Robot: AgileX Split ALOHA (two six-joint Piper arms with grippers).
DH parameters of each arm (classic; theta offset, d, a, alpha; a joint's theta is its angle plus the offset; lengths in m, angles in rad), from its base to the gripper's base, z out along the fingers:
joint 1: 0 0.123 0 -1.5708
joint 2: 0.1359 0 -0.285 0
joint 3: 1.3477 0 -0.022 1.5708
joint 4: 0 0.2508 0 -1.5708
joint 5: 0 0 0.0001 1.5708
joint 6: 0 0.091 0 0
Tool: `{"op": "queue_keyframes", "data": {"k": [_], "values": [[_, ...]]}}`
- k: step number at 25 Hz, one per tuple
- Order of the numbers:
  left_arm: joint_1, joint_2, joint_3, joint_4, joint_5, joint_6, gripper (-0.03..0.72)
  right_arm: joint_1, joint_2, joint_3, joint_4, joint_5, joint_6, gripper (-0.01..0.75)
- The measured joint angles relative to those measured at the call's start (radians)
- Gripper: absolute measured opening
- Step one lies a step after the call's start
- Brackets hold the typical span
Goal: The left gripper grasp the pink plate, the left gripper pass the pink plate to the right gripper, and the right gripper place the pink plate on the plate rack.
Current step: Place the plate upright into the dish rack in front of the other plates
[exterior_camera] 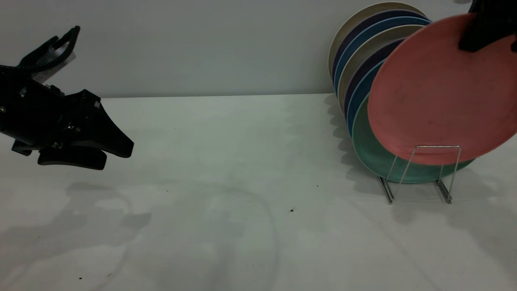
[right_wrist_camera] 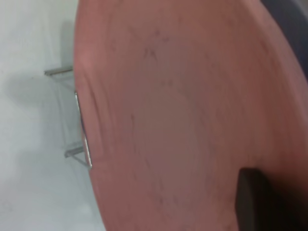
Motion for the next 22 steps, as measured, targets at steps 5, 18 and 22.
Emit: {"op": "queue_keyframes", "data": {"k": [5,18,22], "values": [[0.000,0.000,0.000,0.000,0.000,0.000,0.580,0.000,0.021,0.000,0.001,-0.001,-0.001,0.097],[0.000,0.000,0.000,0.000,-0.052,-0.043,0.580,0.000,0.021,-0.001,0.122,0.065,0.009,0.300],[0.000,0.000,0.000,0.002,-0.054,-0.065,0.580,0.000,0.021,-0.001,0.132,0.149,0.079,0.299]]}}
